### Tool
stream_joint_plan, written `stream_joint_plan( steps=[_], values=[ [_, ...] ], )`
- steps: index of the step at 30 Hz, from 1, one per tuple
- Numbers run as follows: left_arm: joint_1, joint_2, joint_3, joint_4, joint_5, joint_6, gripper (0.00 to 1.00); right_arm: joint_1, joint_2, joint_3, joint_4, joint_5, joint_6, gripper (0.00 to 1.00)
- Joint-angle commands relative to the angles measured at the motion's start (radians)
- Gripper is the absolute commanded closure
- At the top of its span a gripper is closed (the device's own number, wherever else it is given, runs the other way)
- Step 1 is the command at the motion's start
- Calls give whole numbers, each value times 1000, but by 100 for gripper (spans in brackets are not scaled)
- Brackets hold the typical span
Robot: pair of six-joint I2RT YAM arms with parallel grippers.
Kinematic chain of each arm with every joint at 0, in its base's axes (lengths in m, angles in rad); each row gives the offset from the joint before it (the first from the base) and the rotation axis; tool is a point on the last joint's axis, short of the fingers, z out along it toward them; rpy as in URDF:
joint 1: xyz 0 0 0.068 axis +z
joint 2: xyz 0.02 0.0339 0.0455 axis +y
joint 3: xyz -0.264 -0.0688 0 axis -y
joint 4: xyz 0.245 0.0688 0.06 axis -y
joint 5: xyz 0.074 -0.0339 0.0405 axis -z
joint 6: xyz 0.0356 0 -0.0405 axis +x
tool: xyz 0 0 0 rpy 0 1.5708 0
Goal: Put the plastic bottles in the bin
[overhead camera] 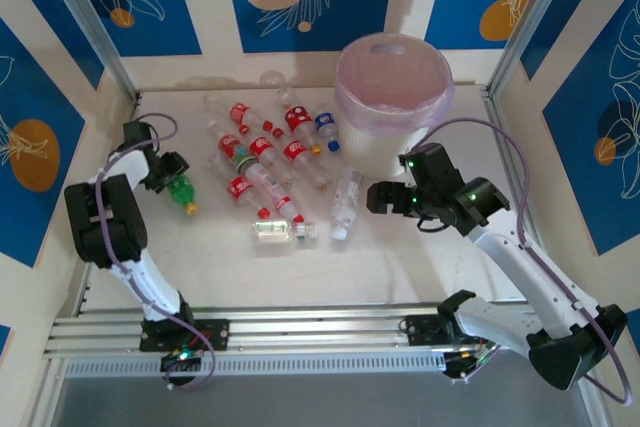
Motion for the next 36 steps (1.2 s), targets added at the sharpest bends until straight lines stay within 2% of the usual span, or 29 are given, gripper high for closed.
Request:
stream_joint_plan(
  steps=[1, 5, 7, 10, 13, 17, 24, 36],
  values=[
    [-48, -178, -34, -6, 154, -42, 39, 74, 58, 63, 70, -133, -37, 9],
    [-189, -306, -76, 31, 349, -164, 39, 181, 212, 149, 168, -253, -38, 9],
    [-285, -347, -78, 77, 397, -228, 39, 213, 290, 205, 203, -311, -33, 10],
    [-415, -381, -62, 153, 407, -315, 39, 239, 383, 258, 297, -399, -16, 16],
    [-478, -382, -50, 224, 398, -383, 41, 241, 434, 286, 380, -400, -10, 17],
    [-553, -374, -102, 397, 419, -514, 41, 219, 490, 327, 451, -400, 8, 17],
    [-620, -383, -174, 527, 375, -611, 42, 149, 544, 318, 500, -448, 33, 14],
    [-639, -370, -205, 628, 349, -693, 42, 140, 631, 342, 542, -457, 28, 17]
  ],
)
